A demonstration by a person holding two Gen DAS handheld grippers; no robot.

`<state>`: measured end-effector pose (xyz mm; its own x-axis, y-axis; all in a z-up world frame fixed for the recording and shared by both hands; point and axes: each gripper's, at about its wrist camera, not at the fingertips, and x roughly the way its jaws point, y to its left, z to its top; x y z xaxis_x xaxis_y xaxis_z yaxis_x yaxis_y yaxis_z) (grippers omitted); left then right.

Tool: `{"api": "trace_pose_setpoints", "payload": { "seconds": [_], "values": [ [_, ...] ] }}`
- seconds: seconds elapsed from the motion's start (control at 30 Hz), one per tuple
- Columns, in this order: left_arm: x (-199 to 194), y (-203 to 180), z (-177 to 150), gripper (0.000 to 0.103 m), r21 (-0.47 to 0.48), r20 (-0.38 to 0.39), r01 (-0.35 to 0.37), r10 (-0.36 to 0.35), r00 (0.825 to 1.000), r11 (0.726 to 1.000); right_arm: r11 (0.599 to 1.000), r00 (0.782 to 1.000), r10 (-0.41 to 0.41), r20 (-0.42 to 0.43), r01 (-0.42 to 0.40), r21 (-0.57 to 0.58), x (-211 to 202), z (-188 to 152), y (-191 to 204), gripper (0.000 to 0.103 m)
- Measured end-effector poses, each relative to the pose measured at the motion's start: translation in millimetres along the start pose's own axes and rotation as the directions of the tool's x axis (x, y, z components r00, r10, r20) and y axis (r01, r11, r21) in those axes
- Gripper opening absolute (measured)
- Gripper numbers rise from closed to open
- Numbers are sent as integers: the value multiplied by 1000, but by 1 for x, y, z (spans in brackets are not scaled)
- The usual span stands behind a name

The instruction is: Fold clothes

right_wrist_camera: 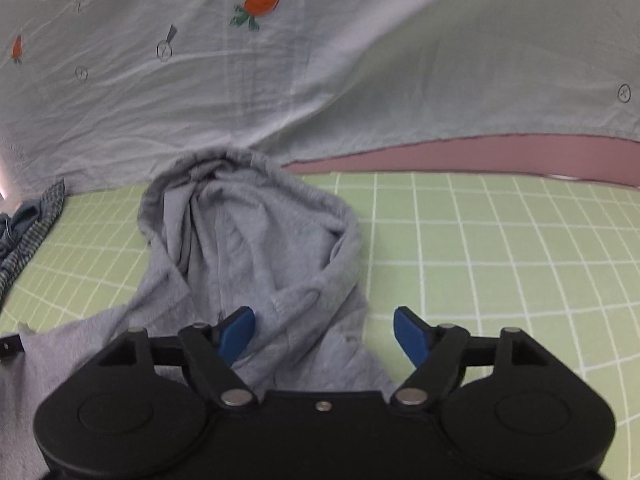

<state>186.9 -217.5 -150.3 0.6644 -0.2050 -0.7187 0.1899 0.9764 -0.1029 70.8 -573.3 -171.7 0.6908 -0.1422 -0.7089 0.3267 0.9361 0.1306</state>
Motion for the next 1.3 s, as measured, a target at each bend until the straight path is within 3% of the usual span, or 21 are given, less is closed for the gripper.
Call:
{"api": "trace_pose_setpoints", "payload": {
  "seconds": [0.03,0.07,0.1,0.17,0.3,0.4,0.47,0.53,0.57,0.63,0.7,0.77,0.83,0.93,1.0,1.17,1.2,1.3],
  "values": [
    [0,1,0,1,0,1,4,-4,1000,1000,1000,1000,-9,-11,9,0,1,-4,2,77],
    [-1,1,-1,1,2,2,8,-8,1000,1000,1000,1000,-16,-21,16,-1,2,-8,4,69],
    [-1,2,-1,1,9,1,11,-11,1000,1000,1000,1000,7,-19,-7,-1,-1,-12,5,48],
    [0,2,1,1,12,0,11,-11,1000,1000,999,998,54,-20,-54,-1,-5,-15,6,17],
    [8,2,15,1,19,18,11,-12,1000,1000,999,1000,14,-5,-14,-31,-5,-3,10,13],
    [19,1,32,0,-3,53,2,-2,999,1000,999,1000,-15,20,14,41,8,16,-5,13],
    [23,1,44,0,-26,62,-22,23,998,999,997,998,-42,41,39,68,15,27,-12,14],
    [11,5,50,7,-47,49,18,-16,999,999,995,998,-58,11,57,80,16,37,-16,25],
    [2,8,52,13,-59,47,49,-47,998,997,994,998,-66,-6,66,83,14,40,-17,38],
    [-24,12,45,38,-51,44,89,-87,995,995,994,994,-102,37,100,50,-18,28,-14,56],
    [-55,13,30,41,-22,36,115,-114,993,993,991,987,-137,79,136,18,-50,15,-10,75],
    [-84,13,2,46,24,-21,166,-165,986,986,987,984,-159,79,157,33,-87,-14,-8,76],
    [-110,10,-31,53,77,-71,169,-163,984,983,986,985,-164,44,162,50,-121,-52,-10,78],
    [-142,7,-79,54,120,-151,180,-161,975,976,982,985,-172,-29,173,76,-165,-109,-12,79],
    [-156,10,-104,54,100,-196,179,-157,968,979,981,984,-161,-78,169,98,-187,-143,-7,79],
    [-189,34,-143,52,-51,-225,144,-152,962,988,975,977,-160,-142,179,129,-228,-199,-2,79],
    [-194,38,-147,49,-68,-223,138,-150,963,988,975,976,-162,-147,181,128,-234,-207,-1,79],
    [-206,40,-155,24,-40,-236,131,-137,962,991,973,974,-154,-168,178,143,-244,-222,-4,79]
  ]
}}
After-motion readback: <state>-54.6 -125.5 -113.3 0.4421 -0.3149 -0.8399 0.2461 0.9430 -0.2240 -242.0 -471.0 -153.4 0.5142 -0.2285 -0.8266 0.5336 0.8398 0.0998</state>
